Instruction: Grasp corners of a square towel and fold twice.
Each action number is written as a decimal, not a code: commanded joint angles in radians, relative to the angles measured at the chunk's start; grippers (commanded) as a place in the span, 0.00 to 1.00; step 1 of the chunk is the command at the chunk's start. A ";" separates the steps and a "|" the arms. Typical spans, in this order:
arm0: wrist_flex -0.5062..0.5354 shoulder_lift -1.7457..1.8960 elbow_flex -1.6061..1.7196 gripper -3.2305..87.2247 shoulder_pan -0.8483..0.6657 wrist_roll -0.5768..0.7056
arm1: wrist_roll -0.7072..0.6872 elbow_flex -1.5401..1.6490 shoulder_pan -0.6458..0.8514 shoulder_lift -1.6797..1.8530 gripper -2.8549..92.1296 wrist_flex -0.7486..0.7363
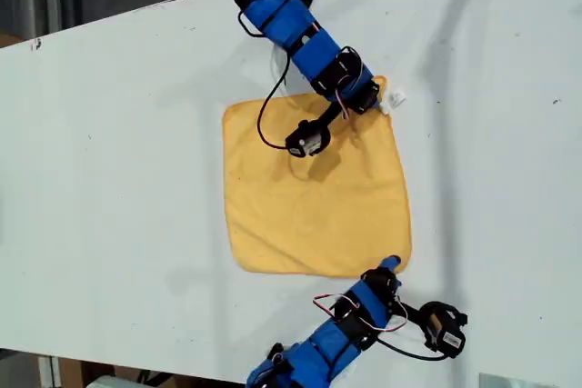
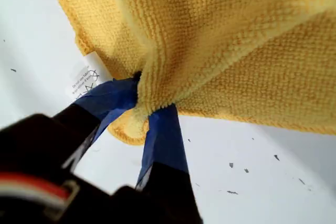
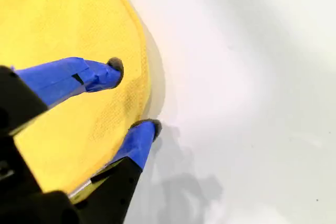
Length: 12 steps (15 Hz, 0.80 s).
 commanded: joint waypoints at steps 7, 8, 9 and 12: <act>-0.357 0.098 0.255 0.15 0.011 -0.051 | -0.012 -0.014 0.009 -0.002 0.03 0.006; -0.382 0.106 0.281 0.01 0.009 -0.052 | -0.012 -0.014 0.008 -0.003 0.03 0.005; -0.344 0.101 0.255 0.01 0.006 -0.041 | -0.011 -0.014 0.006 -0.002 0.03 0.009; 0.262 -0.034 -0.202 0.01 -0.031 0.012 | -0.012 -0.020 0.005 0.020 0.03 0.017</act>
